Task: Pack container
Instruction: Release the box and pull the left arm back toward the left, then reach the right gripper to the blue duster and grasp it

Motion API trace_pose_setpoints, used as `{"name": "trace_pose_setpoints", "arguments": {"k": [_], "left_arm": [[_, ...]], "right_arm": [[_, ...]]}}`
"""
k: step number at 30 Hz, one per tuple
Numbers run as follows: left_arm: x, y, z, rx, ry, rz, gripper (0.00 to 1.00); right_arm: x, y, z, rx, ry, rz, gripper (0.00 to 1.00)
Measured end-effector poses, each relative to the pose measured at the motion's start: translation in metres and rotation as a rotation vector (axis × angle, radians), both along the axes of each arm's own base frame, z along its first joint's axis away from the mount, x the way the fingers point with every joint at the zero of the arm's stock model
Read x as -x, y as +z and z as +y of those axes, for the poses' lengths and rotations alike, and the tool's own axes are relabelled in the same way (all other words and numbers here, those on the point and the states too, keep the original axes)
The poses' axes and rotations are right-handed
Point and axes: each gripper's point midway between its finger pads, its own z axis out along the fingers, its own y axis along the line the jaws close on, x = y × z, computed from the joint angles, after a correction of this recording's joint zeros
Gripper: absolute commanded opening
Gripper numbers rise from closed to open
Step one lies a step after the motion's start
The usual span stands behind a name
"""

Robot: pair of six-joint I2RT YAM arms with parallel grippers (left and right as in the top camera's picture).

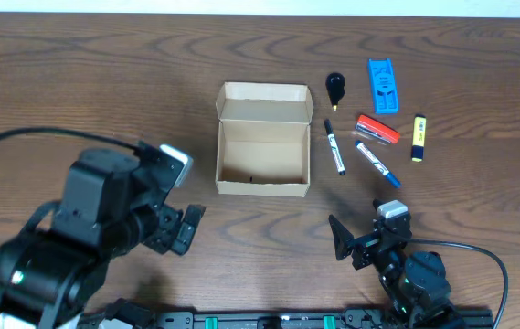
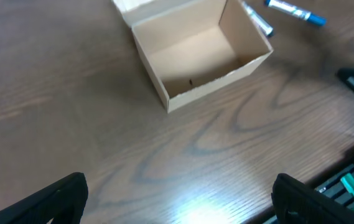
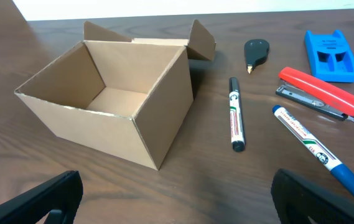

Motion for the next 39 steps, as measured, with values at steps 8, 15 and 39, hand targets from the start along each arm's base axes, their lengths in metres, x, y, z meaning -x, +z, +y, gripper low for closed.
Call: {"name": "trace_pose_setpoints", "arguments": {"k": [8,15,39], "left_arm": [[-0.002,-0.004,0.000,-0.012,0.005,0.015,0.95],[-0.002,-0.004,0.001,-0.013,0.005,0.017,0.95],[-0.002,-0.004,0.001,-0.016,0.007,0.016,0.95]], "right_arm": [[0.001,0.001,0.003,-0.022,0.013,0.007,0.99],[0.017,0.014,0.035,-0.294,0.145,0.109,0.99],[-0.091,0.119,-0.057,0.303,-0.200,0.424,0.99]]}}
